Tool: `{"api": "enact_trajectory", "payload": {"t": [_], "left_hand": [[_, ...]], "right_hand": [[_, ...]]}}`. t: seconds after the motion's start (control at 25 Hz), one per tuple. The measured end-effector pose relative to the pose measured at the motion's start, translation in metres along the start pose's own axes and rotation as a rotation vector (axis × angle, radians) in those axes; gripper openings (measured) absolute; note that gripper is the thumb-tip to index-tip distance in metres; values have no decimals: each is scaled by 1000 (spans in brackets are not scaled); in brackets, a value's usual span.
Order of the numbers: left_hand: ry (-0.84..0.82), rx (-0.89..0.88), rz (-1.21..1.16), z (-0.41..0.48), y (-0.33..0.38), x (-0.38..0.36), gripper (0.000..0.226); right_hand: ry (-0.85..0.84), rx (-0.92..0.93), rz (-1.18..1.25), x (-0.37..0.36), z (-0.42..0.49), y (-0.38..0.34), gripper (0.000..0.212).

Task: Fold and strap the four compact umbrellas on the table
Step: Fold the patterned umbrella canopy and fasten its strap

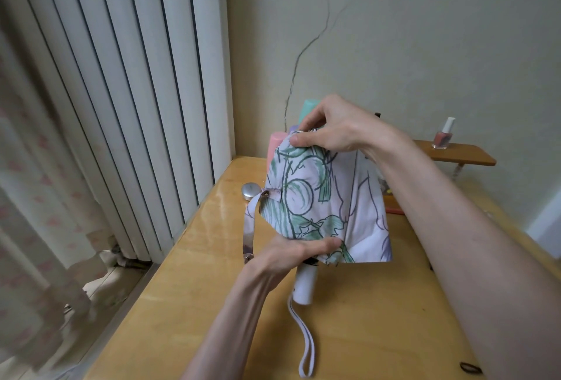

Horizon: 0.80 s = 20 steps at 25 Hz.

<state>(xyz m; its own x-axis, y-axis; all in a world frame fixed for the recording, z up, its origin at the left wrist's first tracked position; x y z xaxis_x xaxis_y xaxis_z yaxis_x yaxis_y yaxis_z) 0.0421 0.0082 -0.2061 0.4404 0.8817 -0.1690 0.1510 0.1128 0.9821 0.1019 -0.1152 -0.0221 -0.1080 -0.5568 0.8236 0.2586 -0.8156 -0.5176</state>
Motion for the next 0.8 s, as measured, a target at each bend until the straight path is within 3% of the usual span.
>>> {"api": "enact_trajectory", "payload": {"t": [0.28,0.4,0.52,0.64,0.8], "left_hand": [[15,-16,21,2,-4,-1,32],[38,14,19,2,-4,-1,27],[46,18,64,3,-5,-2,35],[60,6,112,5,-7,-1,28],[69,19,-6,5,-6,3,27]], "right_hand": [[103,-61,70,-12,8,3,38],[72,-93,70,-14,12,5,37],[134,-132,48,-15,13,3,35],[185,-144,2,-15,10,3,36],[170,-71,416,-19,3,10,29]]}}
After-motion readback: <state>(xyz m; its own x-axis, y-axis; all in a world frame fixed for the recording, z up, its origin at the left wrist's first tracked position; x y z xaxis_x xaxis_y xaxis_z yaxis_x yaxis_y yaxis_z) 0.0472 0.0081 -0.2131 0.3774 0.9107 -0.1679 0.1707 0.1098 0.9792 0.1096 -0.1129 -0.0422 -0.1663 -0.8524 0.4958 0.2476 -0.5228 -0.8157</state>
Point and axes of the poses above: each hand's wrist, its own z-axis towards the middle knuckle, its own x-axis out of the back of the hand, y = z × x, the point moved 2 cm from there along z, towards the middle knuckle, and after that the axes turned 3 degrees about y, right-handed, at the moved point
